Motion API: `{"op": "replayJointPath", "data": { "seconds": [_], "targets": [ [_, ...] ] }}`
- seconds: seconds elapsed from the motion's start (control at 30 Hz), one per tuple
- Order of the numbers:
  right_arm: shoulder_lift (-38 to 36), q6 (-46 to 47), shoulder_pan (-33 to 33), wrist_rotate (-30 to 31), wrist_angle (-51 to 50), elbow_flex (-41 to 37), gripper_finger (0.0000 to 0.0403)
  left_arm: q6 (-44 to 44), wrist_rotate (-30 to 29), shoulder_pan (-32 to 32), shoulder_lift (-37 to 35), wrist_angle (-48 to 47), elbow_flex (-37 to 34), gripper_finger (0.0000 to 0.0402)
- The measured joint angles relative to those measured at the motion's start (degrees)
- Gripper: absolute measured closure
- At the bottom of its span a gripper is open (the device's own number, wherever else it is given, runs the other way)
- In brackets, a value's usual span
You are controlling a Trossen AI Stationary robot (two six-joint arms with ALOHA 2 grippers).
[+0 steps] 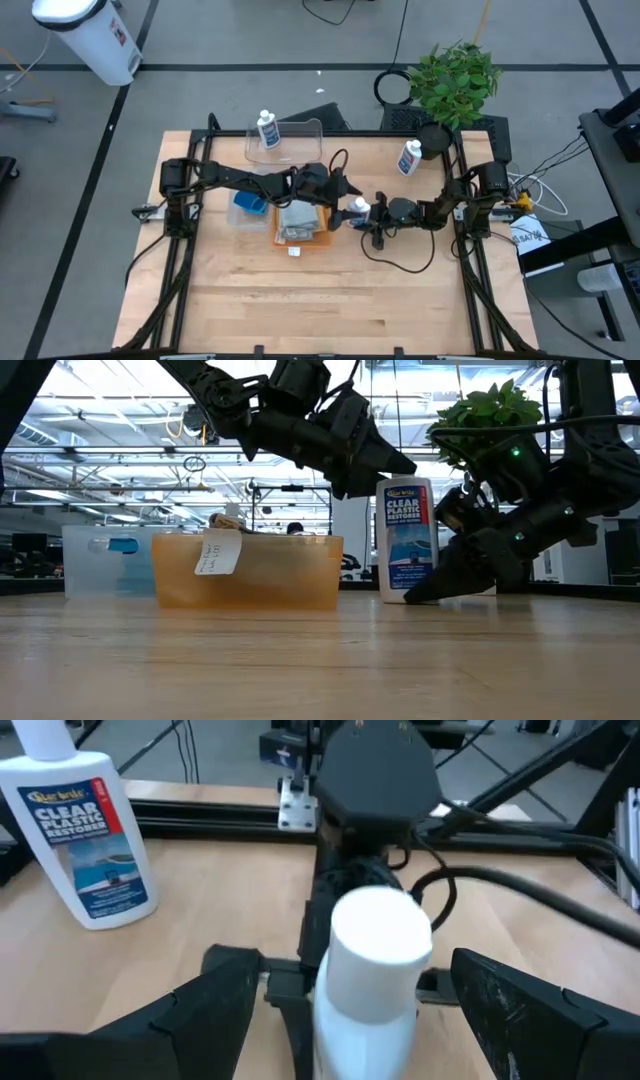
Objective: Pick & Place Kitchen Items
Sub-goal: Put the plastic restorer bottle into the transparent bin
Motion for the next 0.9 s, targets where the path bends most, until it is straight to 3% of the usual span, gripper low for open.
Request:
{"op": "replayJointPath", "data": {
  "seconds": [0.13, 0.23, 0.6, 0.9],
  "targets": [
    [0.0, 0.0, 0.0, -0.03, -0.41, 0.0, 0.0293, -0.52, -0.02, 0.21, -0.04, 1.82, 0.0, 0.0069],
    [0.0, 0.0, 0.0, -0.04, -0.46, 0.0, 0.0291, -1.42, 0.0, 0.23, -0.07, 2.88, 0.0, 0.0096],
    [0.01, 0.55, 0.0, -0.01, -0.35, 0.0, 0.0287, -0.91, -0.68, 0.22, -0.15, 0.33, 0.04, 0.028],
    [0.04, 1.51, 0.02, 1.96, 0.15, 0.0, 0.025, 1.0, -3.63, 0.34, -4.26, -3.36, -0.2, 0.0287]
  ]
}}
